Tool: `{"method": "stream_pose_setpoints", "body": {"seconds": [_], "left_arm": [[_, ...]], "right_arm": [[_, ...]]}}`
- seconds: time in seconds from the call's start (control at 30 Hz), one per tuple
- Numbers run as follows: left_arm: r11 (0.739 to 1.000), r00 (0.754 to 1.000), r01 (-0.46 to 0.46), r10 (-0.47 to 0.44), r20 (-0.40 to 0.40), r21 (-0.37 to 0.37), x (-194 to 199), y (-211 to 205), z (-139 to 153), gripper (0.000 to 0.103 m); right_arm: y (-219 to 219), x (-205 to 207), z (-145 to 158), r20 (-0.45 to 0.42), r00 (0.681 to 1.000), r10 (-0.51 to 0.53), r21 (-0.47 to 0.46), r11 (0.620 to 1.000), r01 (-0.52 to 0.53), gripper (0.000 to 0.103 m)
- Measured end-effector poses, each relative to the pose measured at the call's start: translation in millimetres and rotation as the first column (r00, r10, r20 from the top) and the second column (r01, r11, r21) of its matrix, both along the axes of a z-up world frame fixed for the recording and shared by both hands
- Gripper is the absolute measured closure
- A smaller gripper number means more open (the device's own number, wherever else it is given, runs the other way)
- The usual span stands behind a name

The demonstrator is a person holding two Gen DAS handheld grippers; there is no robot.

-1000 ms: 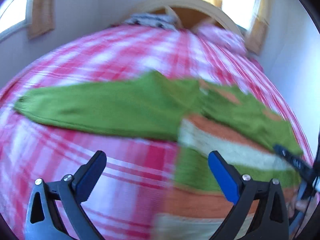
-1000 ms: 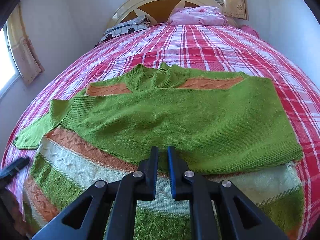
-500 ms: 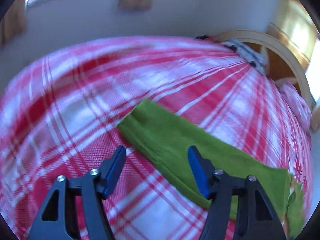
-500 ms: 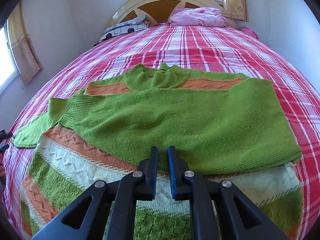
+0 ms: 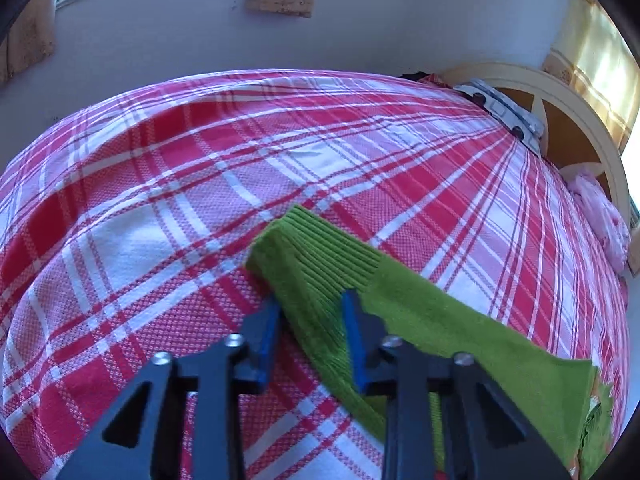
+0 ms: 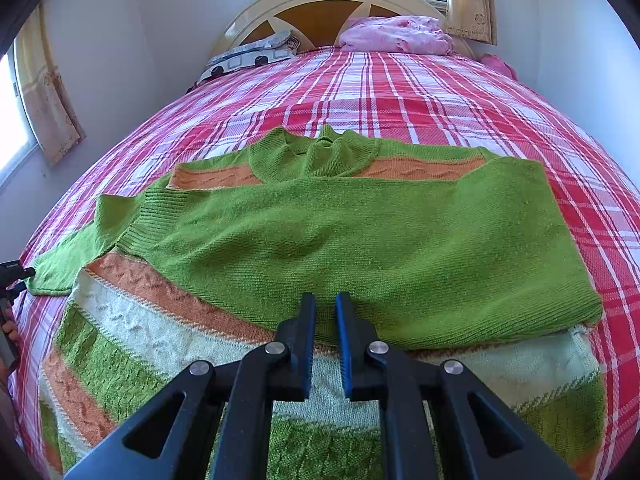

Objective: Fold small clothes
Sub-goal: 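Reach the left tool to the other green sleeve cuff and close on it, then lift the sleeve with the left tool and lay it across the sweater body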

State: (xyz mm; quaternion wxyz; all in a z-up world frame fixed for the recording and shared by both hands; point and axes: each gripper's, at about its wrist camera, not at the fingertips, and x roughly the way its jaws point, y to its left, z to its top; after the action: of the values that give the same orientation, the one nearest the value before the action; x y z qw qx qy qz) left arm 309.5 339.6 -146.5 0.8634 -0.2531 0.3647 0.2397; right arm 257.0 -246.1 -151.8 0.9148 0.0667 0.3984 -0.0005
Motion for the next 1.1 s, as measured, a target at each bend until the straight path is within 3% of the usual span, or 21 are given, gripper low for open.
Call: {"method": "stream_pose_setpoints", "body": {"seconds": [0.07,0.13,0.2,0.43,0.7,0.87,1.1], "left_arm": [[1.0,1.0,0.002,-0.002,-0.003,0.011,2,-2,0,0.077],[1.0,1.0,0.006,-0.006,-0.003,0.022,0,-1,1,0.087],[0.999,1.0,0.017,-0.017,-0.006,0.038,2,-4,2,0.092],[0.991,0.999,0.046,-0.048,0.005,0.124,7,-26,19,0.094],[0.969,0.973,0.168,-0.192,0.127,0.179,9,-83,69,0.094],[0.927,0.926,0.283,-0.331,0.182,0.247,11,-145,100,0.094],[0.822,0.806,0.477,-0.55,0.219,0.311,9,-256,126,0.094]], "right_arm": [[0,0,0,0.0,1.0,0.0,0.002,1.0,0.0,0.092],[0,0,0,0.0,1.0,0.0,0.002,1.0,0.0,0.092],[0,0,0,0.001,1.0,0.0,0.002,1.0,0.0,0.092],[0,0,0,0.001,1.0,0.0,0.002,1.0,0.0,0.092],[-1,0,0,0.002,1.0,-0.001,0.006,1.0,0.001,0.092],[-1,1,0,0.003,1.0,-0.001,0.014,1.0,0.001,0.092],[-6,0,-1,0.005,1.0,-0.003,0.053,0.999,0.002,0.092]]}}
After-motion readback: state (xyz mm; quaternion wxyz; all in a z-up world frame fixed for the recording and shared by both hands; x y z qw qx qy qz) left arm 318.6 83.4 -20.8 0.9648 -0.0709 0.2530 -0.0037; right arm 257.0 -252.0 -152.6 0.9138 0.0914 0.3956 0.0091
